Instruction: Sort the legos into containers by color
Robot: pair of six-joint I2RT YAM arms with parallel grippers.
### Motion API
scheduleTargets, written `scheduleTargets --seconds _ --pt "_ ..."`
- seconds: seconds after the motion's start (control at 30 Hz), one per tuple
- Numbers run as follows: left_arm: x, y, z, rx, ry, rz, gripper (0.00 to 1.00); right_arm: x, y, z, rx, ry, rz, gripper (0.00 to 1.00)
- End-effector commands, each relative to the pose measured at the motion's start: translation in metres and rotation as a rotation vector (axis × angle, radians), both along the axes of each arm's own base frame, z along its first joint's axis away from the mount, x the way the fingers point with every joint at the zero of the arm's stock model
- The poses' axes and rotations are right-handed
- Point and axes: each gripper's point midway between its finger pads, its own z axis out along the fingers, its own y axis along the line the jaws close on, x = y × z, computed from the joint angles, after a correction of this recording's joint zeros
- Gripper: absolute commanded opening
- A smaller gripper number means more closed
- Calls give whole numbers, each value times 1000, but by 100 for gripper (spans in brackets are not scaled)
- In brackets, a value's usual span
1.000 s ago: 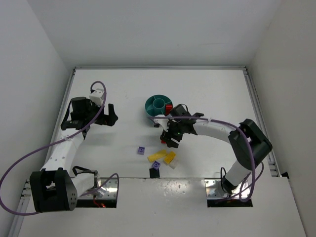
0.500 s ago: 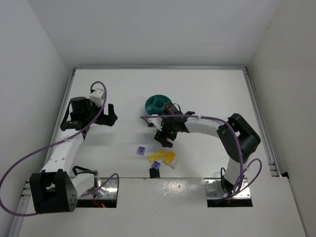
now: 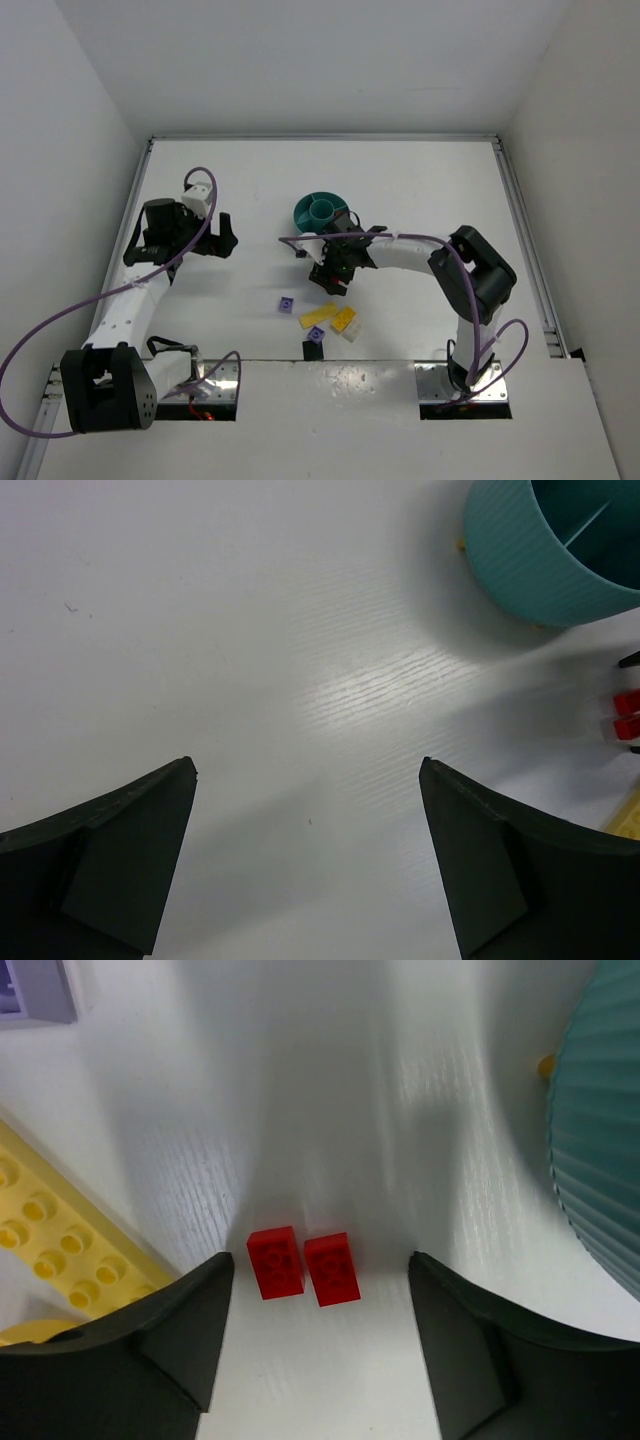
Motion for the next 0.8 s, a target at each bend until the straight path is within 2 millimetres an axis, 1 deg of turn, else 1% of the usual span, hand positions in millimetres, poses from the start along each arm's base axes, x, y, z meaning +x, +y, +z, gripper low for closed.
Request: scheduleTargets --seconds 0.0,0.07,0.1,0.17,0.2,0.33,0.43,0.47,0.5,0.53,0.67,0.7,0.73,0.77 --pt "5 3 12 9 -58 -1 100 3 6 -6 -8 -4 5 68" --pt "5 4 12 16 -61 -6 100 6 9 -4 -1 -10 5 64" --pt "5 4 12 17 -61 -6 100 6 9 -4 -1 -10 5 60" --pt "5 4 12 17 -61 -6 100 6 9 -4 -1 -10 5 55" --pt "5 4 12 17 -61 -6 100 7 8 -4 -7 -16 1 50" --pt "6 4 14 17 -70 -6 100 6 4 -7 -21 -19 5 41" --pt "7 4 11 17 -61 -6 100 6 2 -4 -28 -24 1 36" --pt "7 4 11 17 -61 -6 100 2 -2 -4 -36 -16 1 34" --pt "7 4 11 17 -61 -6 100 4 0 0 -27 -25 1 33" --pt "7 4 11 17 -61 -6 100 1 -3 -3 -34 -17 1 33" --pt "7 4 11 17 -61 -6 100 3 2 16 11 -37 -18 30" --pt "7 4 11 17 -61 -6 100 9 3 30 35 -54 -39 30" --pt "7 4 11 17 -61 -6 100 6 8 36 67 -33 -51 30" --pt "7 4 11 17 -61 -6 100 12 12 48 94 -41 -67 30"
